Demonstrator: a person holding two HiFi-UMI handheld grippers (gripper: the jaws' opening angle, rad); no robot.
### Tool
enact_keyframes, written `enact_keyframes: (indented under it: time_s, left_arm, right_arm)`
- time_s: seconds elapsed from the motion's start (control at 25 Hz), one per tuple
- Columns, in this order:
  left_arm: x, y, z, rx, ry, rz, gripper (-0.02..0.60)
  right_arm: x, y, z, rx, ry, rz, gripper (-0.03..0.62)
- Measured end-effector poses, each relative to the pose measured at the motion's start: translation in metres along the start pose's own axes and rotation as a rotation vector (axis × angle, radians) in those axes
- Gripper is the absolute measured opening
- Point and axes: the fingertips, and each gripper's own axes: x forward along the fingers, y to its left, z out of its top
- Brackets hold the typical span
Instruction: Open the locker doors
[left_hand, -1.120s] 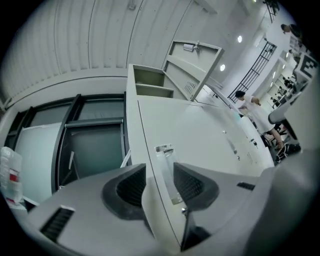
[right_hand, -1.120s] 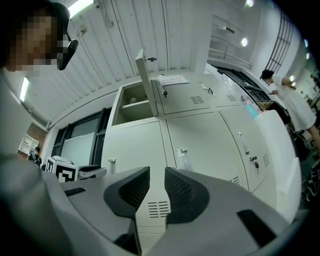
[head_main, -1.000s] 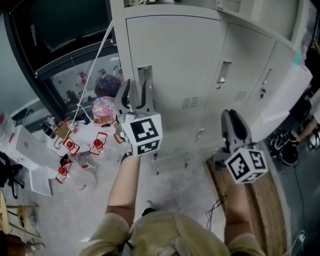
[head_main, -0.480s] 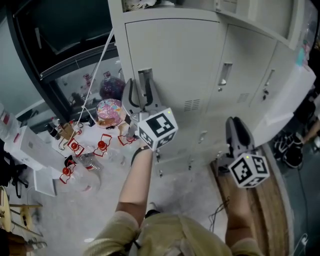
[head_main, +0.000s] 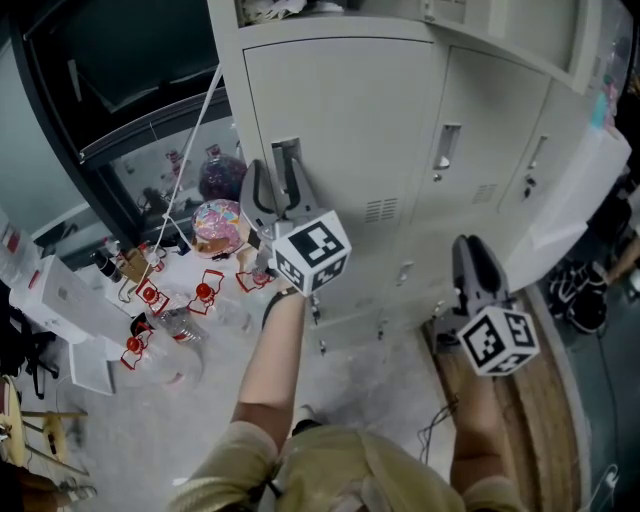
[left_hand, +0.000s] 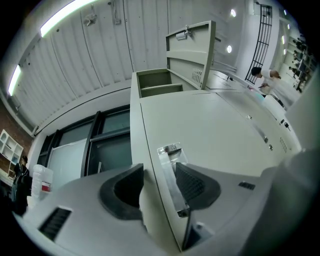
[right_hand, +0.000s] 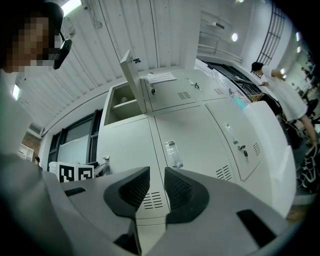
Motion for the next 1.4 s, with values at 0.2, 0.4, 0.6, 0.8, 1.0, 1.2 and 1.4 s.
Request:
enact_keyframes:
  time_s: [0.2, 0.4, 0.6, 0.8, 1.0, 1.2, 1.4]
  left_arm:
    - [-0.002, 0.0, -0.003, -0.064, 0.021, -0.032, 0.183]
    - [-0.005, 0.002, -0.003, -0.173, 0.055, -0.097, 0.183]
    - [-0.013, 0.005, -0.003, -0.213, 0.081, -0.141, 0.183]
    - [-0.016, 0.002, -0.004, -0.284, 0.121, -0.208, 0.177]
    - [-0.021, -0.004, 0.0, -0.281, 0.133, -0.25, 0.12]
    - [-0.027, -0.004, 0.002, -0.286, 0.14, -0.262, 0.121]
    - [-0.038, -0.005, 0.007, -0.28, 0.132, -0.268, 0.121]
  right_arm:
    - [-0.001, 0.002, -0.005, 0.027, -0.002, 0.007, 0.087]
    - [-0.005, 0.005, -0.003, 0.027, -0.009, 0.009, 0.087]
    - [-0.011, 0.008, 0.0, 0.013, -0.009, 0.009, 0.087]
    - [-0.018, 0.011, 0.011, -0.033, -0.015, 0.013, 0.087]
    - [-0.029, 0.01, 0.015, -0.047, -0.019, 0.009, 0.087]
    - [-0.043, 0.0, 0.012, -0.003, -0.04, -0.006, 0.087]
    - [-0.05, 0.001, 0.024, -0.052, -0.039, -0.007, 0.087]
